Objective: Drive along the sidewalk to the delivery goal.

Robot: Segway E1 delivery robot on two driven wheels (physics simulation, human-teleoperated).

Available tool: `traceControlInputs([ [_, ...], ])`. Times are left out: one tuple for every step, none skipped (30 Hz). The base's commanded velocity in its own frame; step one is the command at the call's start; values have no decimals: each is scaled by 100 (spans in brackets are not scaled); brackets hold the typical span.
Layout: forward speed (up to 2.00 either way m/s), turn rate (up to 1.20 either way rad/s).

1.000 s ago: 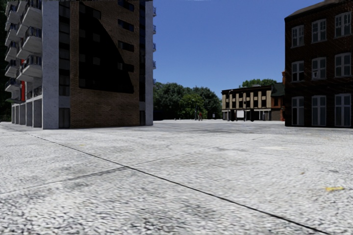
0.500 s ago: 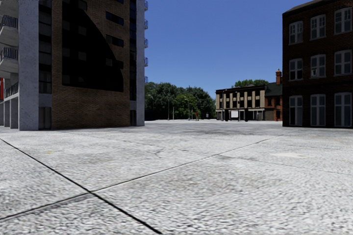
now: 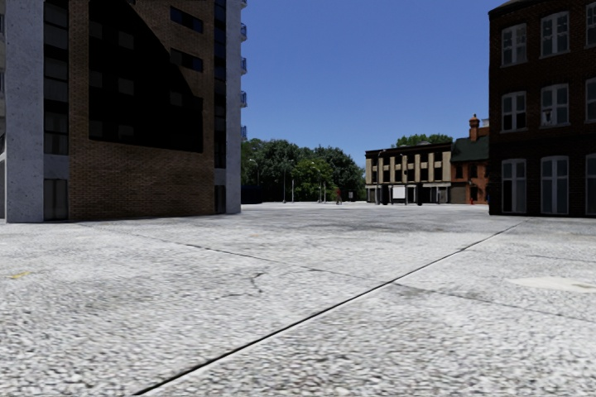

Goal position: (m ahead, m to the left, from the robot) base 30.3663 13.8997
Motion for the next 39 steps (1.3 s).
traceControlInputs([
  [200,0],
  [200,0],
  [200,0],
  [200,0],
  [200,0],
  [200,0],
  [200,0],
  [200,0],
  [200,0],
  [200,0],
  [200,0],
  [200,0],
  [200,0],
  [200,0],
  [200,0],
  [200,0],
  [200,0],
  [200,0],
  [200,0],
  [200,0],
  [200,0],
  [200,0],
  [200,0],
  [200,0],
  [200,0],
  [200,0],
  [200,0],
  [200,0],
  [200,0],
  [200,0],
  [200,0],
  [200,0],
  [200,0],
  [200,0],
  [200,0],
  [200,0],
  [200,0],
  [200,0],
  [200,0],
])
